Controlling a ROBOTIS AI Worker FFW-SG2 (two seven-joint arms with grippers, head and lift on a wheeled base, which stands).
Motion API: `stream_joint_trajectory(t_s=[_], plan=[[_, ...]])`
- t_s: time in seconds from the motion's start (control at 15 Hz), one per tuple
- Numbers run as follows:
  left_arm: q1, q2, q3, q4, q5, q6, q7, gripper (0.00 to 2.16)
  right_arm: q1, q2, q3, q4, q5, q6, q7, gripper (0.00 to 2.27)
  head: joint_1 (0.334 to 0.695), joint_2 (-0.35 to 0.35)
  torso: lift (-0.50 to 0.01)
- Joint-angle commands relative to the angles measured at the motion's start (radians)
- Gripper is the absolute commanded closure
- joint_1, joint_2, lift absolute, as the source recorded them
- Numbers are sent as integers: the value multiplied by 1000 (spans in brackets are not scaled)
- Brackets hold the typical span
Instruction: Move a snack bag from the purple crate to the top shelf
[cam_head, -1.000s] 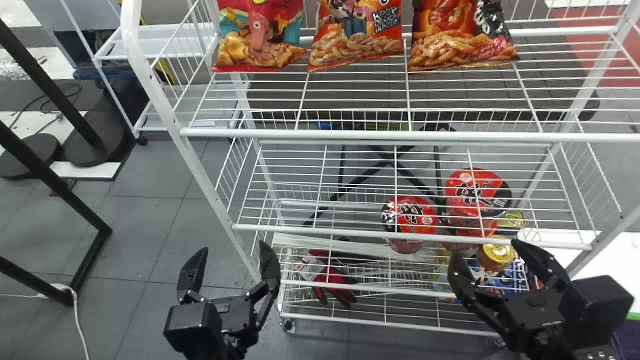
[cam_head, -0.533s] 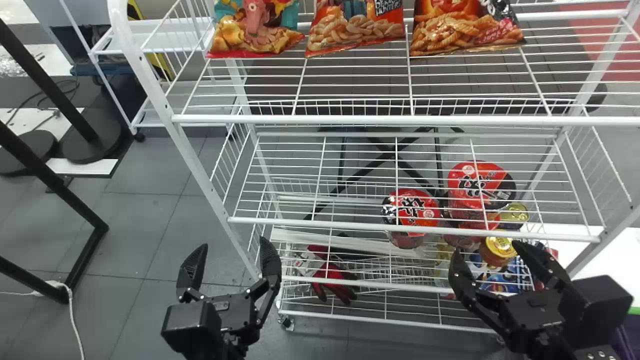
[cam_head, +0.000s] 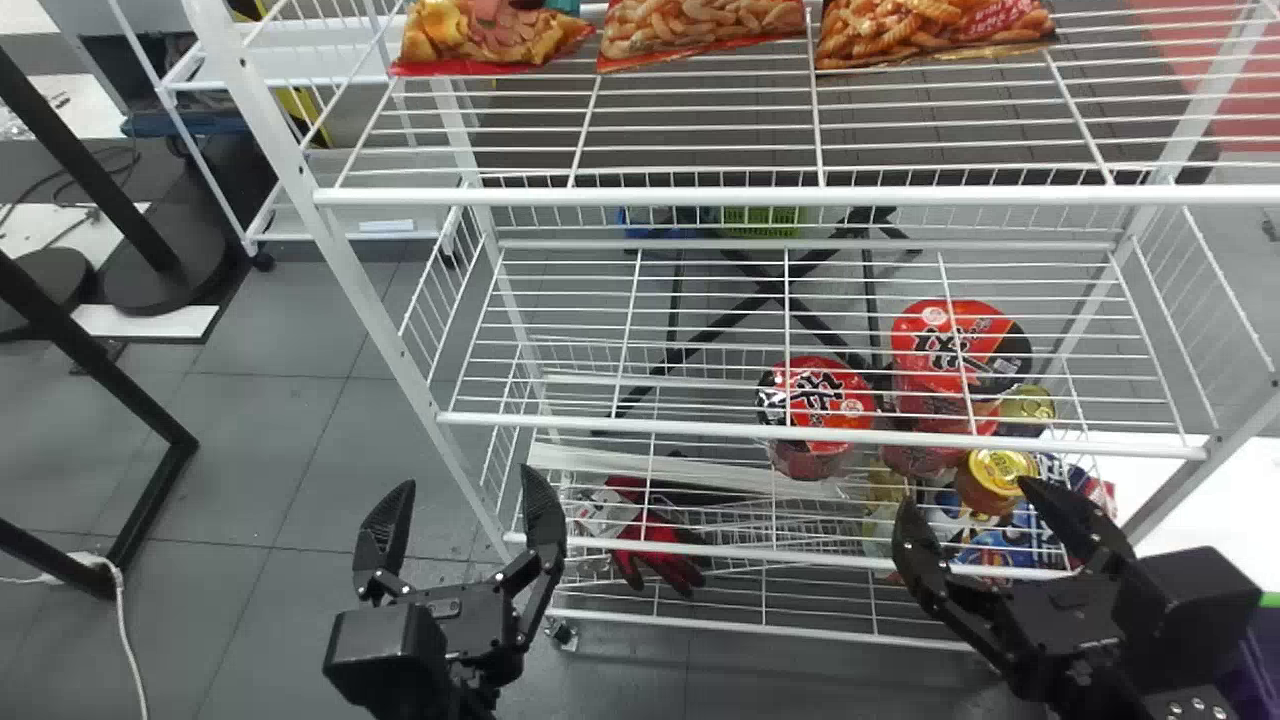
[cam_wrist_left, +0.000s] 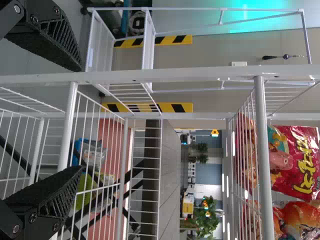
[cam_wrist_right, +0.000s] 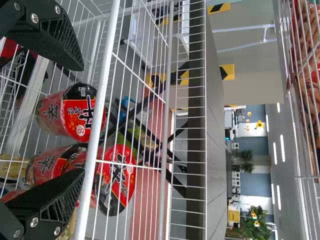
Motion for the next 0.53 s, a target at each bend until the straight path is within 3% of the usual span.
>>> stream_joint_trajectory(t_s=[0.0,0.47], plan=[[0,-2,-3,2,-1,3,0,124,2,0,0,0,2,-3,0,87,695,110,-290],[-3,-4,-14,11,-4,3,0,124,9,0,1,-2,22,-18,1,76,695,102,-317]])
